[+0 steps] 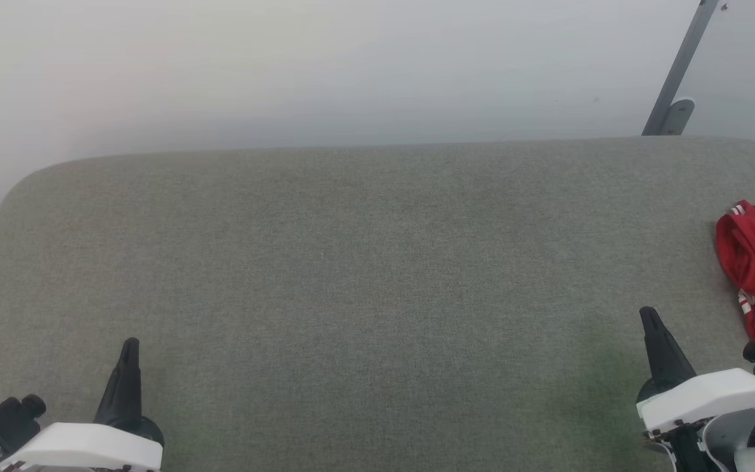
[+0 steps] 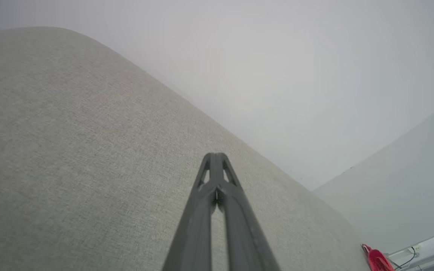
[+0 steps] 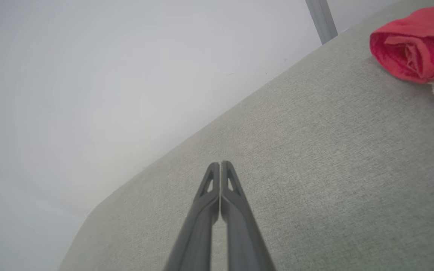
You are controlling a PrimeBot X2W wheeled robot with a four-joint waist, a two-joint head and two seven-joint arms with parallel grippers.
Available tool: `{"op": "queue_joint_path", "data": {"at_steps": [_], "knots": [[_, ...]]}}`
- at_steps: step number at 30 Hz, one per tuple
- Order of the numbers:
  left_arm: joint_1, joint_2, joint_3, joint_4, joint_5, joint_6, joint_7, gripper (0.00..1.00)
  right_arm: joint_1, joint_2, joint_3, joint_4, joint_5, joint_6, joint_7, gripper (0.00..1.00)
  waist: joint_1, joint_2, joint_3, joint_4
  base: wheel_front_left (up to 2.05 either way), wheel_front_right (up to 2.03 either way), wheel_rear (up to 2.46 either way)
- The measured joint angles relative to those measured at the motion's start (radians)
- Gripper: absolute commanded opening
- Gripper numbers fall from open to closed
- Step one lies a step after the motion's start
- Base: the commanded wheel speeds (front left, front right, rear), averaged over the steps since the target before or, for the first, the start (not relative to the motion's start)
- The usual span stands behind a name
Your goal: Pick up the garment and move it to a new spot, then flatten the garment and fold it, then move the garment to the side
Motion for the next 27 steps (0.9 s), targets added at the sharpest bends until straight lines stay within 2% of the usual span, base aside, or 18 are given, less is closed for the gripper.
{"op": "queue_joint_path", "data": {"at_steps": [27], "knots": [[-0.045,-0.051,0.004,0.015,-0.285,0.0,0.092,0.0,-0.014,0.018,-0.013,-0.003,0.329,0.0,0.051,0.0,0.0,0.0,0.001,0.001,0.0,0.0,0.0]]}}
